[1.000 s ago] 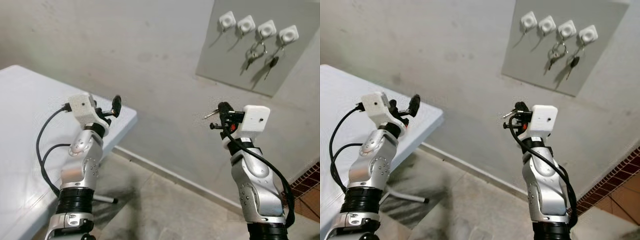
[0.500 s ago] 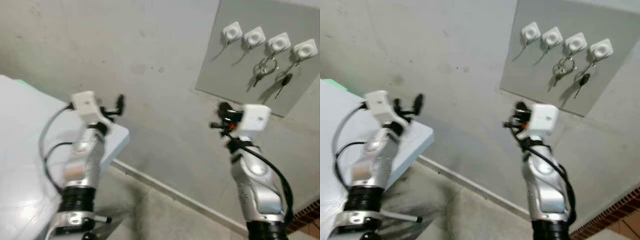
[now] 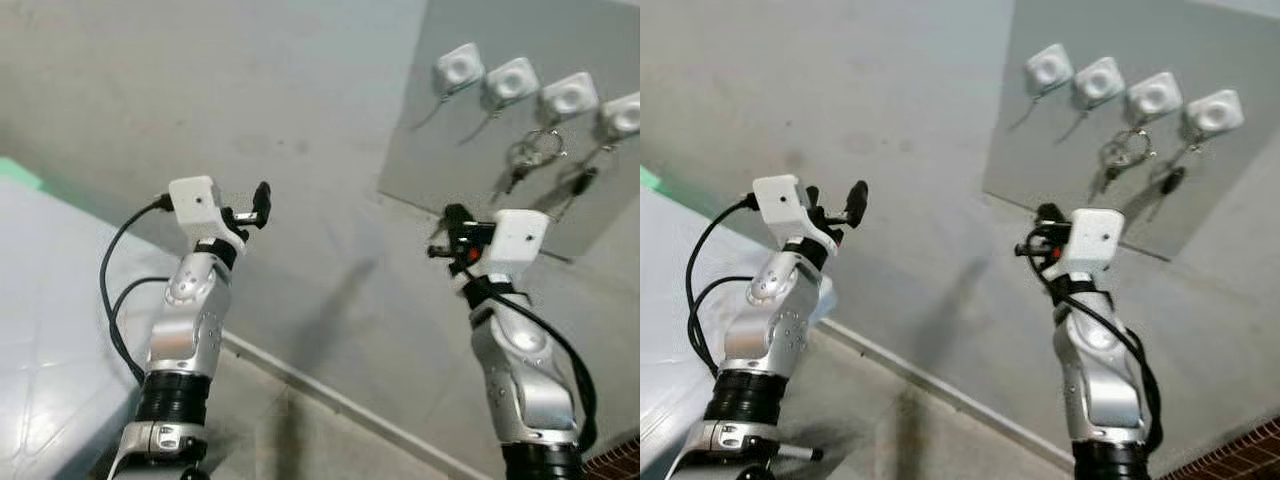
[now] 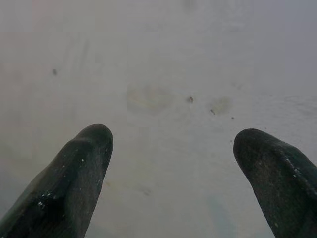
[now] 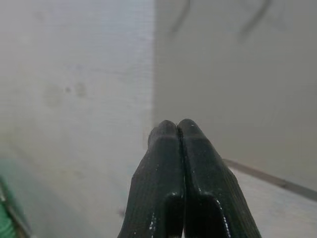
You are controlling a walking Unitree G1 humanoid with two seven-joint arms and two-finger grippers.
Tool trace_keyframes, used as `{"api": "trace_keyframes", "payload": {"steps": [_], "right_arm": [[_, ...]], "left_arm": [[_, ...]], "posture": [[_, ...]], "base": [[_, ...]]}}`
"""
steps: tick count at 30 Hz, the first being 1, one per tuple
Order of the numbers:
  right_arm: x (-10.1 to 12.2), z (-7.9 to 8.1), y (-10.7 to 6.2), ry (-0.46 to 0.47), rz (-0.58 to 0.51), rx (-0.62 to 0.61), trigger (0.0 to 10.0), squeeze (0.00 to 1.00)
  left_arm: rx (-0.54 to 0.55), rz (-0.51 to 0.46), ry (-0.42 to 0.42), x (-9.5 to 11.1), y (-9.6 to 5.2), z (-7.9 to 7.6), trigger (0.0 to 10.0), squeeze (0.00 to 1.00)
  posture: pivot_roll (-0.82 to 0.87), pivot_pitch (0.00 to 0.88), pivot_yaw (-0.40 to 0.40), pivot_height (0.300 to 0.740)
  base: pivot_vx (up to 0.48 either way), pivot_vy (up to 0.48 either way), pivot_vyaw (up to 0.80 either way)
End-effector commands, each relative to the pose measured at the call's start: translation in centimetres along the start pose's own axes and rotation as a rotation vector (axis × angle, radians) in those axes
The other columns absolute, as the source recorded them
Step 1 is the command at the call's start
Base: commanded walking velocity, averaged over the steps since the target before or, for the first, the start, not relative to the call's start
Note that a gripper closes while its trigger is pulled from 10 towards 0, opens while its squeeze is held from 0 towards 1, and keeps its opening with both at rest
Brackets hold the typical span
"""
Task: Hang keys on a hook
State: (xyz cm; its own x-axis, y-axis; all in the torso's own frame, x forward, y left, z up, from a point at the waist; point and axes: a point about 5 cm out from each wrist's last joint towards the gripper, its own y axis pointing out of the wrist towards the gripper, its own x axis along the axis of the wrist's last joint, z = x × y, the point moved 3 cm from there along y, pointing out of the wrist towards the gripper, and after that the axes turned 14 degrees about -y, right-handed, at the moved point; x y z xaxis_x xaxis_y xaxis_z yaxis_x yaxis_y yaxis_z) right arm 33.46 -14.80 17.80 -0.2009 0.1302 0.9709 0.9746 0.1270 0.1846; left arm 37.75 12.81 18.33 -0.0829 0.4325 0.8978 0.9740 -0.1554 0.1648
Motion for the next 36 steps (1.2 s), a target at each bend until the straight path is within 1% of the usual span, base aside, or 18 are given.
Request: {"api": "trace_keyframes", "payload": {"steps": [1,2,3,4,5,7,8,9,12,14,15,20,24,25,29,33,34,36], "right_arm": [[0.7,-0.7,0.3,-0.005,-0.033,-0.009,10.0,0.0],[0.9,-0.7,0.4,-0.004,-0.039,-0.005,10.0,0.0],[1.3,-0.8,0.7,-0.006,-0.055,-0.002,10.0,0.0],[1.5,-0.8,0.8,-0.007,-0.064,0.003,10.0,0.0],[1.9,-0.8,1.1,-0.011,-0.082,0.012,10.0,0.0],[2.2,-0.9,1.3,-0.018,-0.099,0.018,10.0,0.0],[2.7,-0.8,1.7,-0.023,-0.115,0.03,10.0,0.0],[2.9,-0.8,1.9,-0.023,-0.127,0.037,10.0,0.0],[3.4,-0.8,2.3,-0.023,-0.146,0.045,10.0,0.0],[4.4,-1.0,2.9,-0.02,-0.183,0.042,10.0,0.0],[4.4,-1.0,2.9,-0.02,-0.183,0.042,10.0,0.0],[5.8,-1.3,3.8,-0.002,-0.242,0.028,10.0,0.0],[6.1,-1.3,4.1,0.011,-0.257,0.029,10.0,0.0],[6.5,-1.3,4.4,0.016,-0.269,0.026,10.0,0.0],[7.5,-1.5,5.4,0.029,-0.298,0.013,10.0,0.0],[7.8,-1.5,5.8,0.033,-0.311,0.015,10.0,0.0],[8.0,-1.6,5.9,0.041,-0.319,0.018,10.0,0.0],[8.8,-1.3,6.1,0.09,-0.368,0.061,10.0,0.0]], "left_arm": [[-0.112,-0.02,0.049,0.5,0.5,-2.8,10.0,0.0],[-0.138,-0.018,0.06,0.5,0.6,-3.4,10.0,0.0],[-0.187,-0.018,0.061,0.6,0.8,-4.5,10.0,0.0],[-0.208,-0.018,0.062,0.7,0.9,-4.9,10.0,0.0],[-0.254,-0.023,0.07,0.8,1.1,-5.8,10.0,0.0],[-0.299,-0.026,0.077,1.0,1.2,-6.8,10.0,0.0],[-0.348,-0.026,0.088,1.2,1.4,-7.8,10.0,0.0],[-0.374,-0.025,0.097,1.2,1.4,-8.3,10.0,0.0],[-0.417,-0.025,0.107,1.3,1.5,-9.0,10.0,0.0],[-0.473,-0.016,0.109,1.3,1.3,-10.0,10.0,0.0],[-0.473,-0.016,0.109,1.3,1.3,-10.0,10.0,0.0],[-0.511,-0.015,0.112,1.3,1.1,-10.6,10.0,0.0],[-0.517,-0.015,0.101,1.3,1.0,-10.8,10.0,0.0],[-0.522,-0.016,0.097,1.4,0.9,-11.0,10.0,0.0],[-0.524,-0.018,0.094,1.4,0.9,-11.0,10.0,0.0],[-0.529,-0.019,0.086,1.5,0.9,-11.1,10.0,0.0],[-0.528,-0.022,0.083,1.6,0.9,-11.2,10.0,0.0],[-0.527,-0.029,0.077,1.9,0.9,-11.2,10.0,0.0]], "posture": [[0.13,0.016,-0.052,0.74],[0.13,0.017,-0.053,0.74],[0.13,0.017,-0.052,0.74],[0.13,0.017,-0.052,0.74],[0.12,0.017,-0.052,0.74],[0.12,0.017,-0.052,0.74],[0.12,0.018,-0.05,0.74],[0.12,0.018,-0.05,0.74],[0.12,0.018,-0.05,0.74],[0.12,0.018,-0.05,0.74],[0.12,0.018,-0.05,0.74],[0.11,0.019,-0.039,0.74],[0.11,0.021,-0.036,0.74],[0.11,0.021,-0.036,0.74],[0.11,0.021,-0.036,0.74],[0.11,0.021,-0.036,0.74],[0.11,0.021,-0.036,0.74],[0.11,0.021,-0.036,0.74]], "base": [[0.0,0.0,0.0],[0.0,0.0,0.0],[0.0,0.0,0.0],[0.0,0.0,0.0],[0.0,0.0,0.0],[0.0,0.0,0.0],[0.0,0.0,0.0],[0.0,0.0,0.0],[0.0,0.0,0.0],[0.0,0.0,0.0],[0.0,0.0,0.0],[0.0,0.0,0.0],[0.0,0.0,0.0],[0.0,0.0,0.0],[0.0,0.0,0.0],[0.0,0.0,0.0],[0.0,0.0,0.0],[0.0,0.0,0.0]]}}
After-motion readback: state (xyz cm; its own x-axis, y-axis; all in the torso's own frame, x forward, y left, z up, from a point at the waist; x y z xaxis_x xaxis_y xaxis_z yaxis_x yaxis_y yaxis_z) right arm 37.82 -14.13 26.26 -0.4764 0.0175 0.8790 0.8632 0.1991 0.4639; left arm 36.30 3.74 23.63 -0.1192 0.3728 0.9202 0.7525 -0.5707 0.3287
